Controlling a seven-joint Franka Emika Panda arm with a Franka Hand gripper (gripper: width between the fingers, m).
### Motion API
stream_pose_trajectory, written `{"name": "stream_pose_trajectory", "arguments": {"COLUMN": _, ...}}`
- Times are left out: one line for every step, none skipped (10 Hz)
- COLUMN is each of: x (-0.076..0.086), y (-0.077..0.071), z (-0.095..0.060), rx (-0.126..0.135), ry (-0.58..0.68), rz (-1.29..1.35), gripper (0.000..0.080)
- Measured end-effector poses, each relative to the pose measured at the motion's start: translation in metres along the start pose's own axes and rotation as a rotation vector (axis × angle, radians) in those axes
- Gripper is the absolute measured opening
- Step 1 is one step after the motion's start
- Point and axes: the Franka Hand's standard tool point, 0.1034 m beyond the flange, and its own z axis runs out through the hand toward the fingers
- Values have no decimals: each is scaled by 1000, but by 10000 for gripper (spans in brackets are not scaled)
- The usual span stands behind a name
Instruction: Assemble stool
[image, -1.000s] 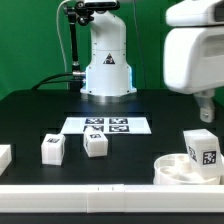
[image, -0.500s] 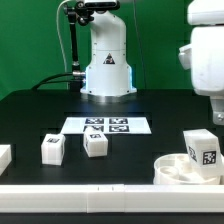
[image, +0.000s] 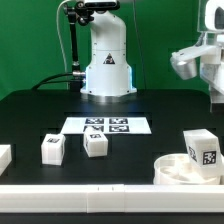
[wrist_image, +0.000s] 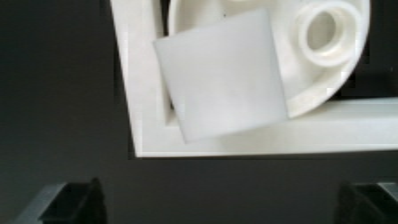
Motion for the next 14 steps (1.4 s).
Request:
{"name": "stream_pose_trajectory", "arguments": {"x": -5, "y": 0, "z": 4, "rx": 4, "ry": -8, "rz": -98, "gripper": 649}}
{"name": "stream_pose_trajectory", "arguments": {"x": -10, "y": -1, "z": 9, "rx": 11, "ry": -13, "rz": -171, "gripper": 649}}
{"name": "stream_pose_trajectory", "arguments": {"x": -13, "y": -2, "z": 13, "rx": 18, "ry": -13, "rz": -215, "gripper": 649}}
{"name": "stream_pose_trajectory", "arguments": {"x": -16, "y": -3, "z": 16, "rx": 23, "ry": -14, "rz": -213, "gripper": 649}}
{"name": "stream_pose_trajectory", "arguments": {"x": -18, "y": -4, "z": 18, "rx": 27, "ry": -14, "rz": -208, "gripper": 649}}
{"name": "stream_pose_trajectory", "arguments": {"x": -21, "y": -4, "z": 21, "rx": 30, "ry": -14, "rz": -202, "gripper": 649}}
{"name": "stream_pose_trajectory", "arguments": {"x": -22, "y": -4, "z": 22, "rx": 32, "ry": -14, "rz": -197, "gripper": 649}}
{"name": "stream_pose_trajectory", "arguments": {"x": -22, "y": -5, "z": 23, "rx": 35, "ry": -14, "rz": -197, "gripper": 512}}
{"name": "stream_pose_trajectory", "arguments": {"x": -22, "y": -5, "z": 25, "rx": 38, "ry": -14, "rz": -197, "gripper": 371}}
{"name": "stream_pose_trajectory", "arguments": {"x": -22, "y": -5, "z": 25, "rx": 38, "ry": -14, "rz": -196, "gripper": 371}}
{"name": "stream_pose_trajectory", "arguments": {"x": -22, "y": -5, "z": 25, "rx": 37, "ry": -14, "rz": -174, "gripper": 335}}
{"name": "stream_pose_trajectory", "arguments": {"x": -23, "y": -5, "z": 25, "rx": 37, "ry": -15, "rz": -154, "gripper": 335}}
{"name": "stream_pose_trajectory", "arguments": {"x": -23, "y": -5, "z": 25, "rx": 37, "ry": -15, "rz": -153, "gripper": 335}}
{"name": "stream_pose_trajectory", "arguments": {"x": -23, "y": -5, "z": 25, "rx": 37, "ry": -14, "rz": -117, "gripper": 335}}
